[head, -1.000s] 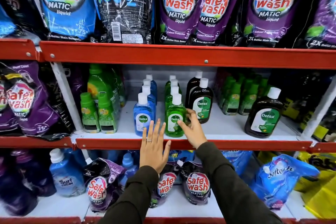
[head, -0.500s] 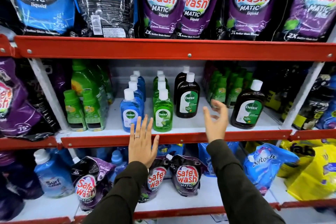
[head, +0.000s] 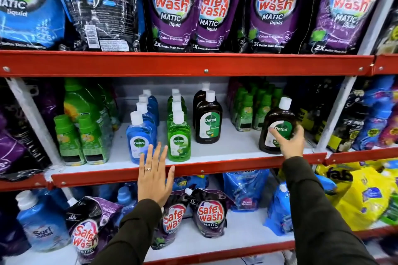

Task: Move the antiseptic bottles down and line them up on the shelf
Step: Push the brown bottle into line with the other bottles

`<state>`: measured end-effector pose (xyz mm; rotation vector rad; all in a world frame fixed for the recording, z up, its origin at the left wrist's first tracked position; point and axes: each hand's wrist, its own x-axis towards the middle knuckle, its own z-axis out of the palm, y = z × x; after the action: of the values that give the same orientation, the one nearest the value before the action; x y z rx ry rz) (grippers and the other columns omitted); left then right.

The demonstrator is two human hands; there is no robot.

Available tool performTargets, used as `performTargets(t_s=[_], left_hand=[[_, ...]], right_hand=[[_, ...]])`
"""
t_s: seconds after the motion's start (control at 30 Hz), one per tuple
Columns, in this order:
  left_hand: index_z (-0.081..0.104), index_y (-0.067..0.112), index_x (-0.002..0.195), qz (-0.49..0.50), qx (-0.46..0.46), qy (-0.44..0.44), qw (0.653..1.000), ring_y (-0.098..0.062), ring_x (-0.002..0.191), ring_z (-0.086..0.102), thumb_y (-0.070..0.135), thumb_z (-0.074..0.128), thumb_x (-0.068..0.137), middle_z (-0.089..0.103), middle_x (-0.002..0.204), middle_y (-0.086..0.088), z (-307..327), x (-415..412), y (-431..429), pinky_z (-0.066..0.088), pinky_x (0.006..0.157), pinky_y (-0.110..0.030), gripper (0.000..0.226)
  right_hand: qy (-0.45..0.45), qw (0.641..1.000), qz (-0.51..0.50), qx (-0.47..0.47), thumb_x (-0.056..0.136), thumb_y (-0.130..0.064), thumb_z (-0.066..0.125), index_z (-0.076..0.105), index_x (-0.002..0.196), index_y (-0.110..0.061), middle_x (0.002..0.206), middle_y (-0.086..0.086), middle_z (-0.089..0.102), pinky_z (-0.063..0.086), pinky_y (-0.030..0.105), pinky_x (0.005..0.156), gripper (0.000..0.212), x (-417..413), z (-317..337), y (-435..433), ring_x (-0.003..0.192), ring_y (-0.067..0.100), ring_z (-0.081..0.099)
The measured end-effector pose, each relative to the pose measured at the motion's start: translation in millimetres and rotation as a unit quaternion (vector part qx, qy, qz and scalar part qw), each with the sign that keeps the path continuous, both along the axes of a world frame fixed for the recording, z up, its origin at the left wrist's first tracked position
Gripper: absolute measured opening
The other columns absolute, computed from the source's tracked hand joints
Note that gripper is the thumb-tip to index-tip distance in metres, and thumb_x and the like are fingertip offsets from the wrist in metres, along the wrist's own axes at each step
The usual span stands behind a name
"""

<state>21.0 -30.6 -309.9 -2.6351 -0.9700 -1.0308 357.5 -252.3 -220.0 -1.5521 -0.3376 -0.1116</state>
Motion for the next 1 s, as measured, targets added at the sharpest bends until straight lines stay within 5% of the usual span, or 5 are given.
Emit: performTargets(t_s=[0.07, 0.23, 0.57, 0.7, 1.0], left_hand=[[0.025, 0.010, 0.160, 0.002, 0.000, 0.003, 1.000, -0.029, 0.159, 0.012, 0.045, 0.027, 0.102, 0.020, 0.170, -0.011, 0.7, 0.3, -0.1, 0.008, 0.129, -0.051, 0.068], [0.026, 0.010, 0.159, 0.002, 0.001, 0.004, 1.000, -0.030, 0.158, 0.013, 0.045, 0.027, 0.102, 0.021, 0.170, -0.012, 1.2, -0.6, -1.1, 0.011, 0.128, -0.052, 0.067], [0.028, 0.010, 0.159, -0.002, -0.004, -0.001, 1.000, -0.029, 0.159, 0.012, 0.044, 0.029, 0.102, 0.021, 0.170, -0.011, 1.6, -0.5, -2.0, 0.012, 0.128, -0.052, 0.066], [0.025, 0.011, 0.160, 0.003, 0.000, 0.007, 1.000, -0.029, 0.159, 0.011, 0.044, 0.028, 0.103, 0.019, 0.170, -0.010, 0.4, -0.2, 0.0, 0.014, 0.128, -0.052, 0.067], [0.015, 0.015, 0.163, -0.009, 0.016, 0.007, 1.000, -0.027, 0.160, 0.006, 0.043, 0.031, 0.103, 0.013, 0.172, -0.007, -3.8, -1.8, 5.5, 0.010, 0.128, -0.051, 0.068]], right_hand=[[0.007, 1.000, 0.009, 0.024, 0.069, -0.021, 0.090, 0.047, 0.137, -0.006, 0.122, 0.004, 0.057, 0.044, 0.006, 0.078, 0.082, 6.7, 1.5, -4.4, 0.111, 0.015, 0.056], [0.019, 0.999, 0.018, 0.048, 0.068, -0.016, 0.090, 0.050, 0.136, -0.001, 0.128, 0.009, 0.057, 0.043, 0.029, 0.103, 0.080, 12.3, 0.7, -13.5, 0.118, 0.015, 0.053], [0.012, 0.988, 0.145, 0.051, 0.072, -0.009, 0.086, 0.058, 0.126, -0.001, 0.125, 0.012, 0.066, 0.049, 0.036, 0.105, 0.062, -33.2, 12.4, 15.7, 0.106, 0.007, 0.065], [0.016, 0.974, 0.220, 0.043, 0.072, -0.003, 0.085, 0.057, 0.127, 0.002, 0.127, 0.020, 0.067, 0.051, 0.044, 0.106, 0.062, -55.7, 18.7, 46.8, 0.119, 0.029, 0.065], [0.019, 0.960, 0.279, 0.000, 0.070, -0.001, 0.085, 0.060, 0.112, -0.009, 0.106, -0.005, 0.069, 0.054, 0.008, 0.074, 0.049, -85.2, 7.8, 88.2, 0.091, -0.010, 0.067]])
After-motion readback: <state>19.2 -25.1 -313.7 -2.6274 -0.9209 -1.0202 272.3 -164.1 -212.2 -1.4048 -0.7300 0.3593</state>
